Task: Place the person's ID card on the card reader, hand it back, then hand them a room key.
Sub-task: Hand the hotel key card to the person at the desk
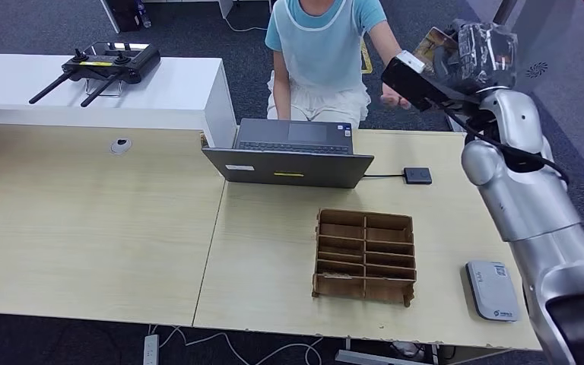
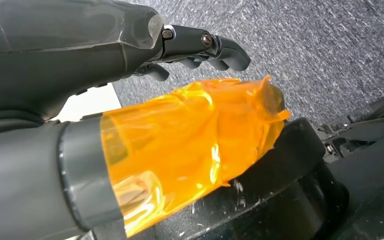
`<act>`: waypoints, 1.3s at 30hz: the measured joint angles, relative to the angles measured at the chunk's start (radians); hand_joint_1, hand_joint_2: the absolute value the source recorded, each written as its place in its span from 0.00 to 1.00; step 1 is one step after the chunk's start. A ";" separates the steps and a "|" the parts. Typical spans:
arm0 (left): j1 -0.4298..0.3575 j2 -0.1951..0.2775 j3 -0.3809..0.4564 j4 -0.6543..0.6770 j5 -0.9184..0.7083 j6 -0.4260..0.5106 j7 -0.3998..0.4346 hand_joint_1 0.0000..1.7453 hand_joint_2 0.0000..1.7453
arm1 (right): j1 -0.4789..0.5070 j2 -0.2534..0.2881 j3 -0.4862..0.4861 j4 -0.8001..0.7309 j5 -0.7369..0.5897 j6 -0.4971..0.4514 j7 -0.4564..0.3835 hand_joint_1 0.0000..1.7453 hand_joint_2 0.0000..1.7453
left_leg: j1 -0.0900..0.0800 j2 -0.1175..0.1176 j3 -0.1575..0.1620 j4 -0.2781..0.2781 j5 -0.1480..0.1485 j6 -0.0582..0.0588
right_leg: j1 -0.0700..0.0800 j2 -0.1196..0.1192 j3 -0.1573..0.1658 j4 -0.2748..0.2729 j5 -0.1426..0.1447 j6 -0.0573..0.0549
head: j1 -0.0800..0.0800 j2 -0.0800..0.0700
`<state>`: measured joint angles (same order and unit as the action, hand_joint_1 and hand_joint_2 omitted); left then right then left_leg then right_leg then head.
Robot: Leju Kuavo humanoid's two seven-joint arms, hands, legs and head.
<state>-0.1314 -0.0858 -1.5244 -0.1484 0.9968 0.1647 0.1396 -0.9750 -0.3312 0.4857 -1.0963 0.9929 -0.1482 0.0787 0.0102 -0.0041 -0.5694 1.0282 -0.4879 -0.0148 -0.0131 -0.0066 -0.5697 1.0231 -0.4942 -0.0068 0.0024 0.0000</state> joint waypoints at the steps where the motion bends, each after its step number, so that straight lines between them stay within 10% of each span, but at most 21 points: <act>1: 0.000 0.000 0.000 0.000 -0.005 0.000 0.001 0.00 0.00 | -0.008 0.006 0.013 0.021 0.020 0.000 0.003 1.00 1.00 | 0.000 0.000 0.000 0.000 0.000 0.000 | 0.000 0.000 0.000 0.000 0.000 0.000 | 0.000 0.000; 38: -0.001 0.004 0.000 0.000 -0.024 -0.008 0.003 0.00 0.00 | -0.057 0.119 0.134 0.237 0.081 0.002 0.014 0.84 1.00 | 0.000 0.000 0.000 0.000 0.000 0.000 | 0.000 0.000 0.000 0.000 0.000 0.000 | 0.000 0.000; 39: -0.001 0.004 0.000 0.000 -0.024 -0.008 0.003 0.00 0.00 | -0.057 0.120 0.134 0.238 0.081 0.002 0.014 0.70 1.00 | 0.000 0.000 0.000 0.000 0.000 0.000 | 0.000 0.000 0.000 0.000 0.000 0.000 | 0.000 0.000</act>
<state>-0.1324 -0.0817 -1.5244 -0.1484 0.9731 0.1572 0.1427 -1.0316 -0.2115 0.6201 -0.8581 1.0742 -0.1465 0.0927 0.0102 -0.0044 -0.5693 1.0283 -0.4879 -0.0148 -0.0131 -0.0069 -0.5699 1.0230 -0.4943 -0.0068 0.0023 0.0000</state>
